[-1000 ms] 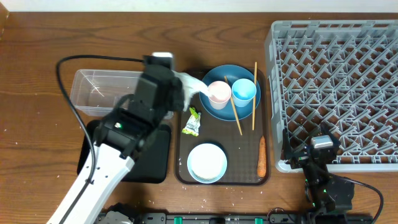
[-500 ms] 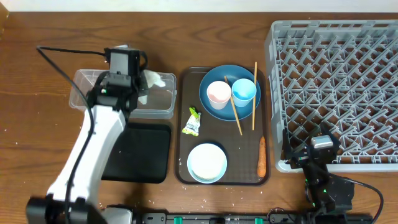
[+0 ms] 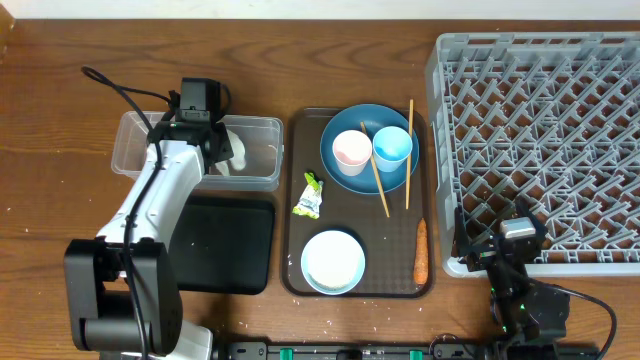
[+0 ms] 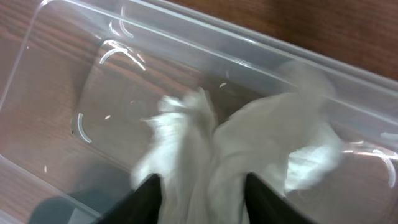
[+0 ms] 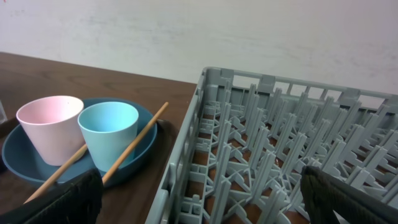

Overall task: Sort waste into correct bins and load items into the dishwasher rack
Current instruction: 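Carry the tissue left and drop it into the clear bin, then move the left gripper to the yellow wrapper and grasp it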

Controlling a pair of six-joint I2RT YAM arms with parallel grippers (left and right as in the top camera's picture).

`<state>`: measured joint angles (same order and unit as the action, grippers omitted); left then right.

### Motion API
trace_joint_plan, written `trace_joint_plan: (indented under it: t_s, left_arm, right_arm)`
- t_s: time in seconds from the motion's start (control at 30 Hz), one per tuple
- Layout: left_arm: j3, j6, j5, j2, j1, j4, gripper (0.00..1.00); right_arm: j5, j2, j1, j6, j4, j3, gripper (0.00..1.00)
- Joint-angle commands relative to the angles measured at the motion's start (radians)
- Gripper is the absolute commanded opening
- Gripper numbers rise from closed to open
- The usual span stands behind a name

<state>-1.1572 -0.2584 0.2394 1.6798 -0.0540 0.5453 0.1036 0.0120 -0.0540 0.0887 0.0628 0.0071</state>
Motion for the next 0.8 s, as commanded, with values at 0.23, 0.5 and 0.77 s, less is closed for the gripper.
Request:
trace_joint_plan:
  t_s: [0.23,0.5,0.77]
  left_arm:
    - [-0.059,-0.004,-0.202,-0.188,0.002,-0.010,0.63]
    - [-0.064,-0.069,-0.667,-0.425,0.002,0.060,0.79]
    - [-0.056,-0.078,-0.757,-0.463,-0.002,0.235,0.85]
  right_arm:
    - [0.001,-0.005,-0.005,0.006,0.003,-0.002,0.99]
    - [0.001,-0.005,-0.005,0.006,0.003,-0.002,0.99]
    - [0.001,-0.005,-0.005,0.006,0.003,-0.002,0.99]
